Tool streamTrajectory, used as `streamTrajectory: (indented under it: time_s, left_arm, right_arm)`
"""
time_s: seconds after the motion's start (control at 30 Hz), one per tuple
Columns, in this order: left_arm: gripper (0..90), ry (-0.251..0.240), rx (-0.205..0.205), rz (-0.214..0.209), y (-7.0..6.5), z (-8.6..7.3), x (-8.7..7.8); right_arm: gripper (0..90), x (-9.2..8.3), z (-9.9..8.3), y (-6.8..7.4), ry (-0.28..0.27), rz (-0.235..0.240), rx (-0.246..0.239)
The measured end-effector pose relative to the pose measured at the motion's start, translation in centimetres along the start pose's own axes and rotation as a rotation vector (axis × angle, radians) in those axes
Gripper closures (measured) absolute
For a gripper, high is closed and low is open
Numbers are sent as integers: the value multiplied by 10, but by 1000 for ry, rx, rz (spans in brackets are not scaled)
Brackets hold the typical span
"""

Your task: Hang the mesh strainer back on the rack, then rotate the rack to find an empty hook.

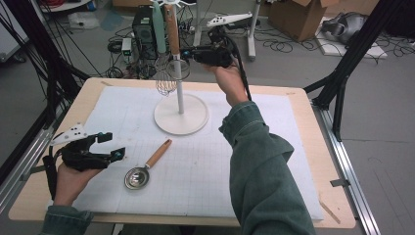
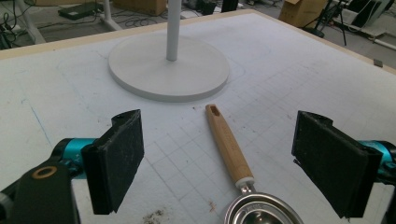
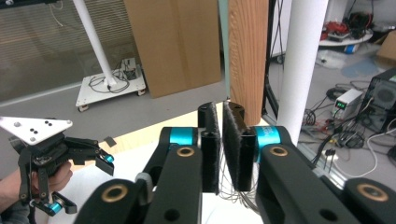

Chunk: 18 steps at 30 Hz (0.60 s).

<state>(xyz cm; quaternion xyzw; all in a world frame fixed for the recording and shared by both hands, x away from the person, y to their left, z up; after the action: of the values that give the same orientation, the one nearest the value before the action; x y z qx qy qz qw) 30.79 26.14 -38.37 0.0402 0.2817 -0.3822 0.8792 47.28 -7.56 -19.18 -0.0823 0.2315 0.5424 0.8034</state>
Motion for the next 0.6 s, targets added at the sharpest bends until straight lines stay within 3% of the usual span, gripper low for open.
streamTrajectory:
  time_s: [0.33, 0.6]
  left_arm:
    - [173, 0, 4, -5, -1, 0, 1]
    - [173, -2, 13, -7, -2, 2, -1]
  right_arm:
    - [897, -25, 12, -3, -26, -13, -7]
    - [898, -40, 40, -3, -70, -28, -17]
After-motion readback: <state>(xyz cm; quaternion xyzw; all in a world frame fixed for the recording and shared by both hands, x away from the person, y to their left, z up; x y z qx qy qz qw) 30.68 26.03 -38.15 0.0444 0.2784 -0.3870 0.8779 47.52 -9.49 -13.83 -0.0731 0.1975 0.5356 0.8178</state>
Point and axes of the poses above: each handheld gripper's, and its own axes: x roughly forward along the jaws, z roughly out of its top, y roughly to its left, the point moved 3 cm from there along x, roughly forward along the jaws, and after that the axes turned 10 degrees about y, right-handed, at the moved point
